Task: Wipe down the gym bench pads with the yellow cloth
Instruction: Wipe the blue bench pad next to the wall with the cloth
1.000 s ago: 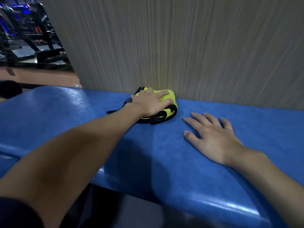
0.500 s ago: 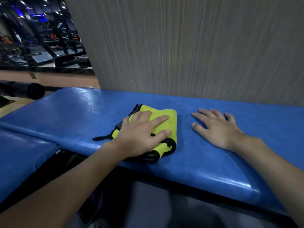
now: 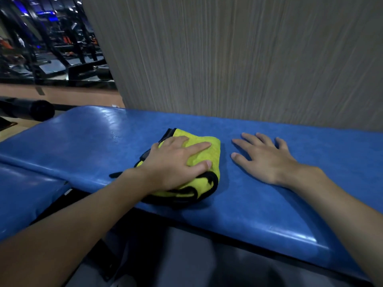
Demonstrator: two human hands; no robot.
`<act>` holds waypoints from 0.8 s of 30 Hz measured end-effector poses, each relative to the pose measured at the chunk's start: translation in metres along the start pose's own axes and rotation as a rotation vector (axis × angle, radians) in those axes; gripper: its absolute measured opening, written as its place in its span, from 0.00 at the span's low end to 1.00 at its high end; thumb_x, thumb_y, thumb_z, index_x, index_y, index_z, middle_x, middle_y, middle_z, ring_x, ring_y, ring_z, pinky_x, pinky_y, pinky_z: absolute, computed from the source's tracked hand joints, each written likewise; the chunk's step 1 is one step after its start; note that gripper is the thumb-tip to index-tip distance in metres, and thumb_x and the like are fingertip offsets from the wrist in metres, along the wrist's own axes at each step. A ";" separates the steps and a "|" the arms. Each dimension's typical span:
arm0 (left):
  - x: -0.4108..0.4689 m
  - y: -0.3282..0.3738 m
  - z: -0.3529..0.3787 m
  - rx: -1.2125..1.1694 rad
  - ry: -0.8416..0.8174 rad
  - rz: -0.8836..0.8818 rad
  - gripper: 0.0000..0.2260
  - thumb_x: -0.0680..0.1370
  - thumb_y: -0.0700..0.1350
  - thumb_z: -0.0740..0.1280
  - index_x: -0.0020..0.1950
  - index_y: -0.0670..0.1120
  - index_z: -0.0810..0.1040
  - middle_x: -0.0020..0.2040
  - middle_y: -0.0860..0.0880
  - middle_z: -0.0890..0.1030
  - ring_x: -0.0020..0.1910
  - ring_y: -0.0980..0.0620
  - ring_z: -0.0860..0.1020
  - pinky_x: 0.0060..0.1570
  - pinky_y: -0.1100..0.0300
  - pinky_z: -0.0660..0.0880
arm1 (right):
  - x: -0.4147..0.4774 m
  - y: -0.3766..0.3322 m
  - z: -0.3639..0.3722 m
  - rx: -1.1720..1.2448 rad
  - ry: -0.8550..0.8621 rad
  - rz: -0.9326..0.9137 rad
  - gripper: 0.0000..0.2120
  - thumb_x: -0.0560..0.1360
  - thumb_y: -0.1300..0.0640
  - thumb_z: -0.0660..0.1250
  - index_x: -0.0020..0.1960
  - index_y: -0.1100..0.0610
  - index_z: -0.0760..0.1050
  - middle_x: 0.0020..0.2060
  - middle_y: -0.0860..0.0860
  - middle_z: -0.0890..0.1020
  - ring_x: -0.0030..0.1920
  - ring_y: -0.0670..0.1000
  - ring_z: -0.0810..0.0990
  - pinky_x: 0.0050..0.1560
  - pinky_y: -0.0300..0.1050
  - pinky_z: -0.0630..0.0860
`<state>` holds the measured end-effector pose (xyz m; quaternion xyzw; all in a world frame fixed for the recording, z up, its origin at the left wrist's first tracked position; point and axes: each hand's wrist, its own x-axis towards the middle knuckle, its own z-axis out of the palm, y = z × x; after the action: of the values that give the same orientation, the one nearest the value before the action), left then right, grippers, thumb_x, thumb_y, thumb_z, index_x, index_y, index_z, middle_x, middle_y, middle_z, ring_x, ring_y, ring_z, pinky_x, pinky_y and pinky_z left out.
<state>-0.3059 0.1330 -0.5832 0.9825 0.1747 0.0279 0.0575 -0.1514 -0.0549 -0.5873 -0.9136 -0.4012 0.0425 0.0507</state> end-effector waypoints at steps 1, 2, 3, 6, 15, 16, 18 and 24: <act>0.013 -0.001 -0.001 -0.007 -0.007 -0.002 0.38 0.65 0.77 0.40 0.75 0.73 0.53 0.79 0.49 0.60 0.79 0.48 0.55 0.73 0.36 0.56 | 0.001 0.000 0.001 -0.008 -0.002 0.001 0.29 0.79 0.34 0.43 0.79 0.39 0.51 0.80 0.43 0.50 0.80 0.51 0.45 0.76 0.63 0.41; 0.027 -0.001 -0.001 -0.010 -0.013 -0.006 0.38 0.64 0.77 0.40 0.75 0.73 0.53 0.80 0.49 0.60 0.79 0.48 0.55 0.73 0.36 0.56 | 0.001 0.000 0.002 -0.018 -0.002 0.002 0.30 0.79 0.34 0.42 0.79 0.39 0.50 0.80 0.43 0.49 0.80 0.51 0.44 0.76 0.63 0.41; 0.041 -0.001 -0.002 -0.010 -0.015 -0.011 0.39 0.64 0.77 0.40 0.75 0.73 0.53 0.80 0.49 0.59 0.79 0.47 0.55 0.73 0.36 0.56 | 0.001 0.000 0.003 -0.029 0.000 0.002 0.30 0.79 0.33 0.41 0.79 0.39 0.49 0.80 0.43 0.48 0.80 0.51 0.44 0.76 0.64 0.41; 0.085 -0.001 -0.001 -0.004 -0.005 -0.015 0.38 0.65 0.76 0.41 0.75 0.73 0.54 0.80 0.48 0.60 0.79 0.46 0.56 0.72 0.35 0.57 | 0.000 0.001 0.005 -0.045 0.000 -0.002 0.31 0.77 0.33 0.39 0.79 0.39 0.47 0.80 0.43 0.46 0.80 0.51 0.42 0.76 0.63 0.40; 0.165 0.000 0.000 -0.013 0.024 -0.051 0.29 0.72 0.74 0.46 0.73 0.73 0.58 0.74 0.45 0.65 0.73 0.38 0.62 0.67 0.33 0.60 | -0.003 0.003 0.005 0.009 0.007 -0.003 0.30 0.78 0.33 0.40 0.79 0.38 0.46 0.80 0.41 0.45 0.79 0.48 0.39 0.76 0.61 0.37; 0.163 -0.001 0.002 -0.010 0.028 -0.049 0.29 0.73 0.73 0.46 0.74 0.73 0.57 0.75 0.45 0.65 0.74 0.39 0.62 0.68 0.33 0.59 | -0.003 0.004 0.005 0.018 0.011 -0.005 0.30 0.79 0.33 0.41 0.79 0.38 0.47 0.80 0.41 0.46 0.79 0.48 0.40 0.76 0.60 0.37; 0.154 -0.002 0.004 0.010 0.046 -0.039 0.27 0.75 0.73 0.46 0.75 0.72 0.56 0.76 0.46 0.64 0.75 0.40 0.61 0.69 0.34 0.59 | -0.004 0.004 0.004 0.037 0.024 -0.004 0.29 0.79 0.33 0.42 0.79 0.38 0.49 0.80 0.40 0.47 0.79 0.47 0.41 0.77 0.59 0.37; 0.110 -0.003 0.003 0.023 0.038 0.018 0.27 0.77 0.71 0.46 0.76 0.71 0.55 0.77 0.45 0.63 0.76 0.40 0.59 0.71 0.33 0.58 | -0.004 0.003 0.002 0.094 0.049 0.020 0.28 0.79 0.33 0.46 0.78 0.36 0.54 0.79 0.38 0.51 0.79 0.44 0.44 0.77 0.55 0.39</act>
<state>-0.2037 0.1731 -0.5827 0.9840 0.1673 0.0450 0.0426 -0.1526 -0.0598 -0.5891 -0.9149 -0.3884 0.0393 0.1030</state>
